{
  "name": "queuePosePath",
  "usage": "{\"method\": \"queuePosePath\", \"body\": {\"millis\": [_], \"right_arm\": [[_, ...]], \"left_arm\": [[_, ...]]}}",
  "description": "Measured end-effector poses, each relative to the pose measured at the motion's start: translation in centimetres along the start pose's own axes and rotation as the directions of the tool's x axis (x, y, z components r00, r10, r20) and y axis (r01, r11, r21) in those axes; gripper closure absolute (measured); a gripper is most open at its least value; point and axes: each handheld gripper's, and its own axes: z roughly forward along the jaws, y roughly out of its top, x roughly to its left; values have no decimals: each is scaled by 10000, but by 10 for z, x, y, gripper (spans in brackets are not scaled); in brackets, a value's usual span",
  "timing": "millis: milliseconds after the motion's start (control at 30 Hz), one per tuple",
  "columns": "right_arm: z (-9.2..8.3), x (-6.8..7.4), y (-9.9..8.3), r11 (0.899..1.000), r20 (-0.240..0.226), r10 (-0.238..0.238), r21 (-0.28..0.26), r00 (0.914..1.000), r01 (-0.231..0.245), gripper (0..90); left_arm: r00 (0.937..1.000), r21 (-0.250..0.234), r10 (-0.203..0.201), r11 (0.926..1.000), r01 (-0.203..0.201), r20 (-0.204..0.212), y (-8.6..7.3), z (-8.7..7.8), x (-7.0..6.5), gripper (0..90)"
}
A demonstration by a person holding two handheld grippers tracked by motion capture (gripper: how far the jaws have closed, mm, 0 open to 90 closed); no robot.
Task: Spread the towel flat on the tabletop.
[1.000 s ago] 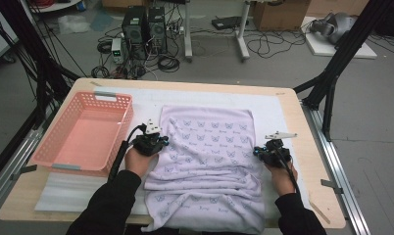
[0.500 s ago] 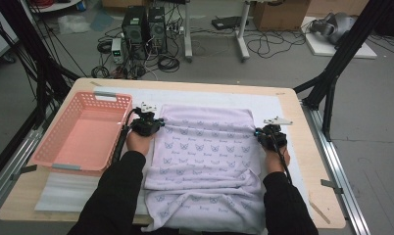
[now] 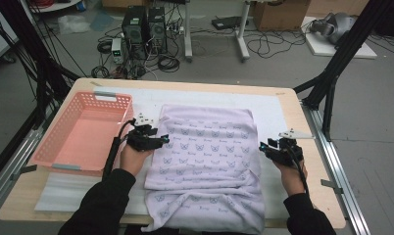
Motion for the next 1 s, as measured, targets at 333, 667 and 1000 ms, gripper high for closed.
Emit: {"method": "queuePosePath", "body": {"millis": [333, 667, 1000], "right_arm": [[7, 28, -21, 9897, -779, -606, 1247, 9951, 700, 537], [12, 21, -18, 9908, -1079, -845, 962, 9906, 950, 867], [38, 2, 0, 9999, -334, -19, 166, 9994, 25, 867]], "left_arm": [[9928, 496, 1191, 9916, -1196, 124, -29, -9, -22, 455], [9997, 168, 34, 9999, -38, 231, -26, -8, -3, 853], [9960, -83, -757, 9971, 753, -485, -2, 9, 20, 858]]}}
